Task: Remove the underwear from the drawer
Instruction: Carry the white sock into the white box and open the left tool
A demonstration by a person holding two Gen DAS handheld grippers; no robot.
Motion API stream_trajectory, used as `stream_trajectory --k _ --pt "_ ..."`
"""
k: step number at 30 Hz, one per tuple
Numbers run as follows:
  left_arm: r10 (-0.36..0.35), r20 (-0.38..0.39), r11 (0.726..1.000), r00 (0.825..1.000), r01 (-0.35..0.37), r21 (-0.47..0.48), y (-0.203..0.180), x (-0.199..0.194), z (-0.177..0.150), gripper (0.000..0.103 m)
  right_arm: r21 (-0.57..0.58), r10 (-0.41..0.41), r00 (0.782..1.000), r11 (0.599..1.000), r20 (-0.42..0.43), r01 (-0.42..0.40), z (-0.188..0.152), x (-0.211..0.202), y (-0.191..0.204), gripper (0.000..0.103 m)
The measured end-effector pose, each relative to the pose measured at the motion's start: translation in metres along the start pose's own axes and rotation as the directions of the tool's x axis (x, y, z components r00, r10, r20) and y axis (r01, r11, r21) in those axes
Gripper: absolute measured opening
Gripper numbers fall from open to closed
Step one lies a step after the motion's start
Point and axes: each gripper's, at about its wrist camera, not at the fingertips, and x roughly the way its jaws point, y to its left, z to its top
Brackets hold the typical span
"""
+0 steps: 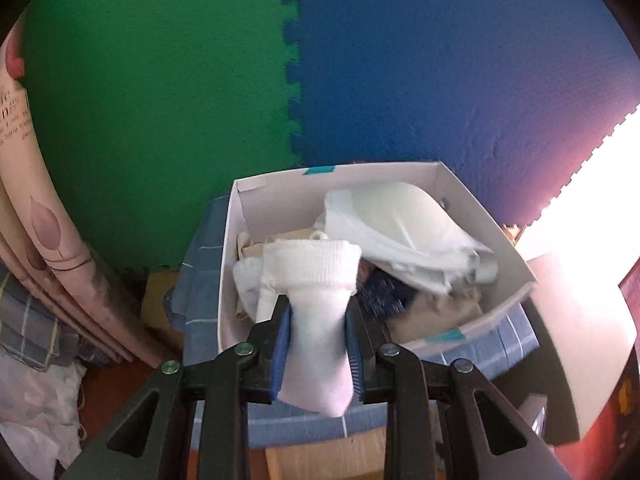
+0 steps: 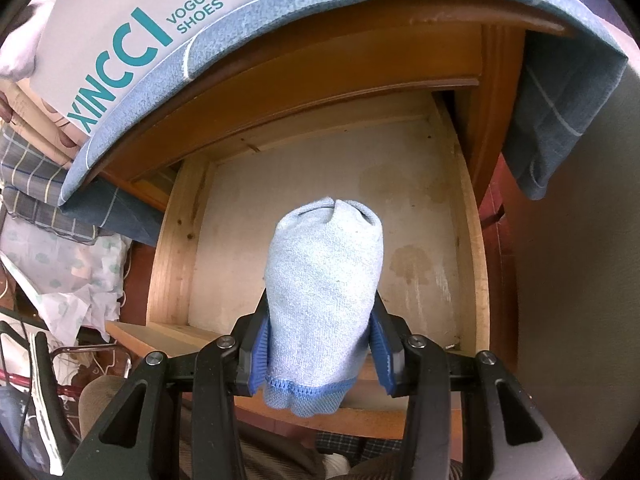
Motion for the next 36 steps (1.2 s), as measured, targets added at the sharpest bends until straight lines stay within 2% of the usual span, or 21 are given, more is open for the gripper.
stream_trajectory --k 7,12,17,20,27,36 --pt "0.043 -0.028 0.998 0.999 -0.042 0.039 -0.006 0.03 0.008 0.026 0.003 0.01 1.0 1.0 -0.003 -0.01 0.0 0.0 0.0 0.041" --pt "0.06 -0.066 0.998 0.996 -0.06 0.005 0.002 0.056 0.007 0.026 0.003 0.014 1.0 1.0 0.0 -0.014 0.0 -0.002 -0.002 0.04" --pt "0.064 -0.075 0.998 0.995 -0.063 0.003 0.004 0.064 0.01 0.028 0.003 0.015 1.0 1.0 -0.003 -0.014 0.0 -0.003 -0.003 0.04" --pt "0.061 -0.07 0.998 0.996 -0.06 0.009 0.004 0.062 0.011 0.029 0.002 0.011 1.0 1.0 -0.006 -0.011 0.001 -0.001 -0.001 0.04" --pt "0.07 -0.059 0.998 0.996 -0.069 0.013 0.002 0.055 0.008 0.049 0.0 0.008 1.0 1.0 -0.008 -0.008 0.002 -0.001 0.001 0.04" --pt "0.057 0.015 0.998 0.998 -0.056 -0.039 0.01 0.011 0.012 0.053 -0.011 -0.005 1.0 1.0 -0.004 0.005 0.002 0.0 0.004 0.04"
